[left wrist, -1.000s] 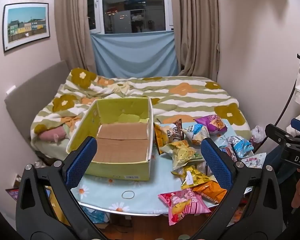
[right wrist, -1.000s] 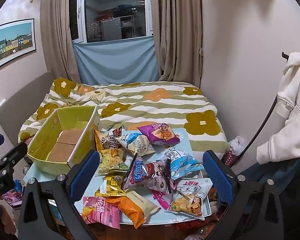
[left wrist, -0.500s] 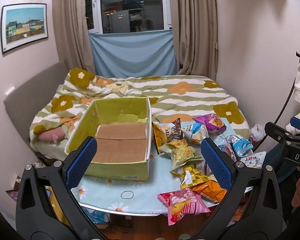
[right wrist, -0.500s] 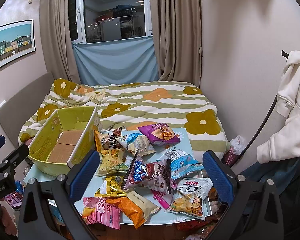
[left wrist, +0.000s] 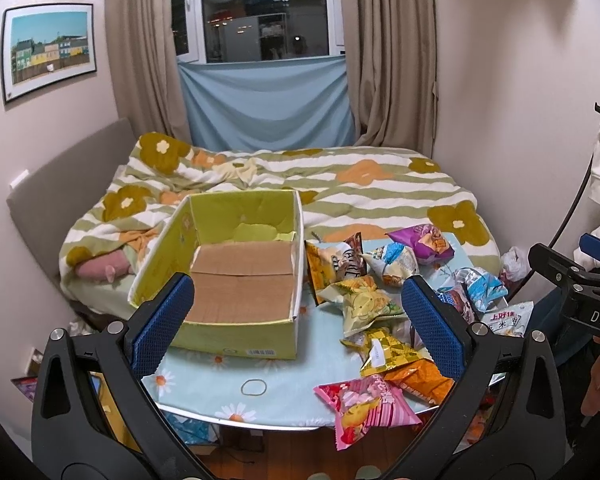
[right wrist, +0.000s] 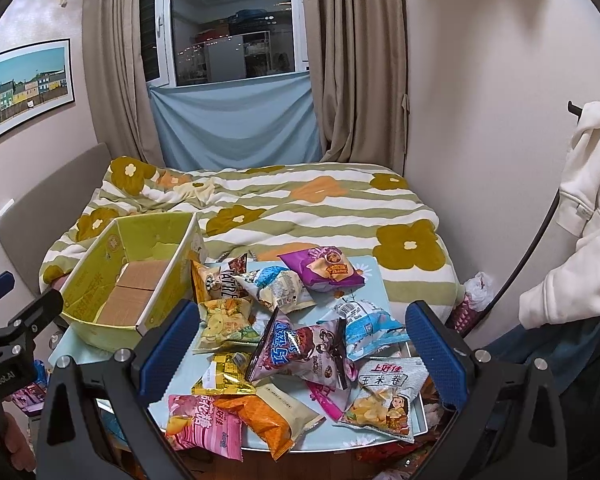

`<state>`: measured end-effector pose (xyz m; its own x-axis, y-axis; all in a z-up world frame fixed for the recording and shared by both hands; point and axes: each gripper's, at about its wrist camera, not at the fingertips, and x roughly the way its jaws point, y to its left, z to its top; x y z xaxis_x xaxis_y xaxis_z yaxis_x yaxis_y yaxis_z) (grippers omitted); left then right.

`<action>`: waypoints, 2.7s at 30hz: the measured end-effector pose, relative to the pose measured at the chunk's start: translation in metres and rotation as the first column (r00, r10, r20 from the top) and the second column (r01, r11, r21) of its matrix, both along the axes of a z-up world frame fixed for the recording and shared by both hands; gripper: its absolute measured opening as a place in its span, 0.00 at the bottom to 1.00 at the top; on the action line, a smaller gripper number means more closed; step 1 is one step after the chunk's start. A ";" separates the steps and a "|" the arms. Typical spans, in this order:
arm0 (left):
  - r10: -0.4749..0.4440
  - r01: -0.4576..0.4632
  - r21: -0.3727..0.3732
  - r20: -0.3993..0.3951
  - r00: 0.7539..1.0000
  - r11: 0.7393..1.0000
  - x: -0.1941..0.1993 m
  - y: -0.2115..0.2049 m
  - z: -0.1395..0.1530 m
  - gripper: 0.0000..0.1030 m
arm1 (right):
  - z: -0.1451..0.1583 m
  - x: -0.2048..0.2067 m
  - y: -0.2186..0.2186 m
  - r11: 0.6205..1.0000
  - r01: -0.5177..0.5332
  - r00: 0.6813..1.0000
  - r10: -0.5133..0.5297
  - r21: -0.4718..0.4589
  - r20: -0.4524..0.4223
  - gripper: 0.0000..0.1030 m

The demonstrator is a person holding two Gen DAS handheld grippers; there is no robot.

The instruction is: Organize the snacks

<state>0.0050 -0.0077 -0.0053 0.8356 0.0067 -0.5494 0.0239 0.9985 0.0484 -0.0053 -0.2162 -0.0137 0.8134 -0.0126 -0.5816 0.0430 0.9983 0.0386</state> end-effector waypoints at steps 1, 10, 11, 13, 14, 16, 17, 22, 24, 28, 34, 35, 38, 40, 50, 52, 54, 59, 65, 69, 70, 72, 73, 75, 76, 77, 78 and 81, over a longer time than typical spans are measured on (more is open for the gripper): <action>0.000 0.000 0.001 0.000 1.000 1.000 0.000 0.000 0.000 1.00 | 0.001 0.001 0.001 1.000 -0.001 1.000 0.001 0.002 0.000 1.00; -0.001 0.001 0.001 0.000 1.000 1.000 0.000 0.000 0.000 1.00 | -0.002 0.000 0.004 1.000 -0.005 1.000 0.005 0.000 0.003 1.00; -0.001 0.001 0.001 0.000 1.000 1.000 0.000 0.000 0.000 1.00 | -0.002 0.000 0.004 1.000 -0.005 1.000 0.005 0.001 0.003 1.00; -0.002 0.002 -0.001 -0.001 1.000 1.000 0.000 0.000 -0.001 1.00 | -0.002 0.000 0.004 1.000 -0.005 1.000 0.005 0.003 0.003 1.00; -0.002 0.002 -0.001 -0.001 1.000 1.000 0.000 0.000 -0.001 1.00 | -0.002 0.000 0.003 1.000 -0.004 1.000 0.004 0.003 0.003 1.00; -0.003 0.003 -0.001 -0.002 1.000 1.000 0.001 0.000 -0.001 1.00 | -0.002 0.000 0.004 1.000 -0.004 1.000 0.004 0.003 0.002 1.00; -0.003 0.003 -0.001 -0.002 1.000 1.000 0.001 0.000 -0.001 1.00 | -0.002 0.000 0.003 1.000 -0.004 1.000 0.004 0.003 0.002 1.00; -0.004 0.004 -0.001 -0.004 1.000 1.000 0.001 0.000 -0.002 1.00 | -0.003 0.000 0.006 1.000 -0.007 1.000 0.007 0.005 -0.003 1.00; -0.006 0.007 0.002 -0.007 1.000 1.000 0.003 -0.002 -0.003 1.00 | -0.004 -0.001 0.008 1.000 -0.011 1.000 0.011 0.006 -0.004 1.00; -0.008 0.008 0.002 -0.008 1.000 1.000 0.003 -0.003 -0.004 1.00 | -0.004 -0.002 0.010 1.000 -0.013 1.000 0.013 0.008 -0.003 1.00; -0.008 0.008 0.004 -0.010 1.000 1.000 0.004 -0.004 -0.004 1.00 | -0.004 -0.001 0.009 1.000 -0.014 1.000 0.014 0.009 -0.004 1.00; -0.008 0.008 0.004 -0.011 1.000 1.000 0.004 -0.004 -0.005 1.00 | -0.004 -0.002 0.010 1.000 -0.014 1.000 0.014 0.008 -0.004 1.00; -0.008 0.008 0.003 -0.010 1.000 1.000 0.004 -0.004 -0.004 1.00 | -0.004 -0.001 0.009 1.000 -0.015 1.000 0.015 0.009 -0.003 1.00; -0.008 0.008 0.004 -0.010 1.000 1.000 0.004 -0.004 -0.004 1.00 | -0.004 -0.001 0.010 1.000 -0.016 1.000 0.016 0.010 -0.002 1.00; -0.029 0.029 -0.004 -0.036 0.999 1.000 0.005 -0.005 -0.004 1.00 | -0.004 -0.001 0.010 1.000 -0.018 1.000 0.018 0.010 -0.006 1.00; -0.059 0.060 0.002 -0.059 0.996 0.998 0.008 -0.007 -0.005 1.00 | -0.003 -0.001 0.013 0.999 -0.031 0.999 0.031 0.011 -0.021 1.00; -0.095 0.097 0.018 -0.087 0.992 0.995 0.010 -0.010 -0.008 1.00 | 0.000 -0.001 0.012 0.998 -0.056 0.998 0.057 0.015 -0.040 1.00; -0.198 0.219 0.095 -0.194 0.961 0.971 0.021 -0.021 -0.034 1.00 | -0.015 0.009 0.009 0.991 -0.129 0.986 0.131 0.030 -0.101 1.00; -0.299 0.340 0.058 -0.355 0.886 0.939 0.043 -0.026 -0.093 1.00 | -0.060 0.024 -0.002 0.982 -0.183 0.966 0.187 0.039 -0.180 1.00; -0.315 0.339 -0.027 -0.446 0.838 0.940 0.059 -0.023 -0.133 1.00 | -0.094 0.029 -0.001 0.980 -0.196 0.952 0.198 0.031 -0.232 1.00; -0.318 0.326 -0.069 -0.470 0.823 0.943 0.062 -0.021 -0.143 1.00 | -0.103 0.031 0.001 0.979 -0.201 0.947 0.203 0.034 -0.250 1.00; -0.315 0.292 -0.127 -0.508 0.802 0.948 0.068 -0.019 -0.162 1.00 | -0.117 0.032 0.001 0.975 -0.215 0.937 0.221 0.051 -0.271 1.00; -0.311 0.272 -0.153 -0.528 0.790 0.950 0.070 -0.019 -0.173 1.00 | -0.125 0.033 0.001 0.972 -0.226 0.931 0.233 0.056 -0.280 1.00; -0.307 0.241 -0.191 -0.555 0.773 0.951 0.071 -0.020 -0.186 1.00 | -0.137 0.035 0.003 0.965 -0.256 0.920 0.261 0.056 -0.293 1.00; -0.310 0.225 -0.217 -0.569 0.762 0.950 0.072 -0.021 -0.193 1.00 | -0.142 0.036 0.005 0.960 -0.277 0.913 0.279 0.050 -0.299 0.99; -0.313 0.214 -0.234 -0.577 0.754 0.948 0.072 -0.023 -0.198 1.00 | -0.148 0.036 0.006 0.951 -0.305 0.903 0.304 0.046 -0.304 0.98; -0.315 0.204 -0.249 -0.583 0.749 0.947 0.072 -0.025 -0.202 1.00 | -0.152 0.037 0.007 0.946 -0.321 0.897 0.319 0.047 -0.307 0.97; -0.305 0.179 -0.262 -0.600 0.740 0.948 0.073 -0.035 -0.213 1.00 | -0.166 0.042 0.008 0.919 -0.388 0.865 0.388 0.064 -0.318 0.94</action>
<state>0.0781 -0.0425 -0.2186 0.2626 -0.2959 -0.9184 0.2275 0.9440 -0.2391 0.0372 -0.2079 -0.1795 0.5244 0.2640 -0.8095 -0.3382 0.9371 0.0866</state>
